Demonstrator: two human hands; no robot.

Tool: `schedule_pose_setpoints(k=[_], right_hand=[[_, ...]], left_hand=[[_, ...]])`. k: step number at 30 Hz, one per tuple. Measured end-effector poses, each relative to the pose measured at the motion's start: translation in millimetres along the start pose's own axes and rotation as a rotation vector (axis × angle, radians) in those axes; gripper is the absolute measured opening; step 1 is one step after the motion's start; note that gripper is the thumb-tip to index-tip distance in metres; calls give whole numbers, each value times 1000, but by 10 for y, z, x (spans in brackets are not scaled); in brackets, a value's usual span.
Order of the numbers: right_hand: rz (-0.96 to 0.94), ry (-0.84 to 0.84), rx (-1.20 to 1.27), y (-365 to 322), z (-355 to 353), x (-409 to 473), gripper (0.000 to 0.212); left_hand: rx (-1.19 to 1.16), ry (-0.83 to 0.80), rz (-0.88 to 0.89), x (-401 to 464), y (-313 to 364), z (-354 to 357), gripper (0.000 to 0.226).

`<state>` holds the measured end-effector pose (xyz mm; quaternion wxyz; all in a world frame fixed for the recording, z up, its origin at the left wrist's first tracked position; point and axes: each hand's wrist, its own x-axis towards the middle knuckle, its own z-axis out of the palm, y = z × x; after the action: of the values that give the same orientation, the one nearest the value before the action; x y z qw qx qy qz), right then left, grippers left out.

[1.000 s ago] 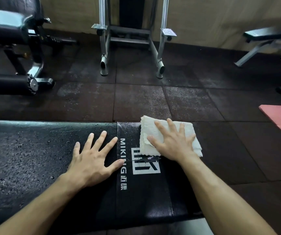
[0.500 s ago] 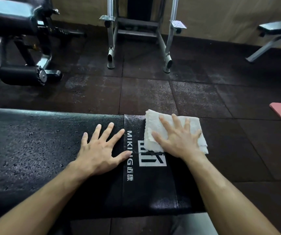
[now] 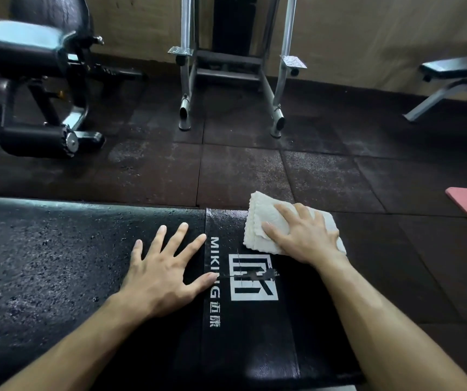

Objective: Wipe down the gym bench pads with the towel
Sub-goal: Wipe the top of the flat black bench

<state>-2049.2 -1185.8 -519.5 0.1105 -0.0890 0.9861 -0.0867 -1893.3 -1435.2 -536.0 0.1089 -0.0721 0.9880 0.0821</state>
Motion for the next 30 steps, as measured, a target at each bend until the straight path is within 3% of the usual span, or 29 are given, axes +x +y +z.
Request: schedule_pose_setpoints(k=[5, 9, 11, 14, 19, 26, 30], right_hand=[[3, 80, -38, 168, 170, -340, 78], [17, -32, 14, 65, 11, 19, 76], [-12, -4, -12, 71, 57, -2, 76], [-99, 46, -80, 180, 178, -445, 81], [-186, -14, -185, 261, 257, -1192, 84], [-145, -47, -59, -45, 149, -516, 80], [-210, 15, -127, 39, 270, -1015, 82]], left_hand=[[-5, 28, -3, 8, 7, 51, 85], [-16, 1, -1, 59, 0, 4, 86], [-17, -6, 0, 46, -9, 9, 86], [-8, 21, 6, 5, 3, 56, 86], [6, 11, 7, 22, 0, 59, 88], [-1, 2, 7, 64, 1, 34, 94], [1, 10, 6, 9, 3, 59, 95]])
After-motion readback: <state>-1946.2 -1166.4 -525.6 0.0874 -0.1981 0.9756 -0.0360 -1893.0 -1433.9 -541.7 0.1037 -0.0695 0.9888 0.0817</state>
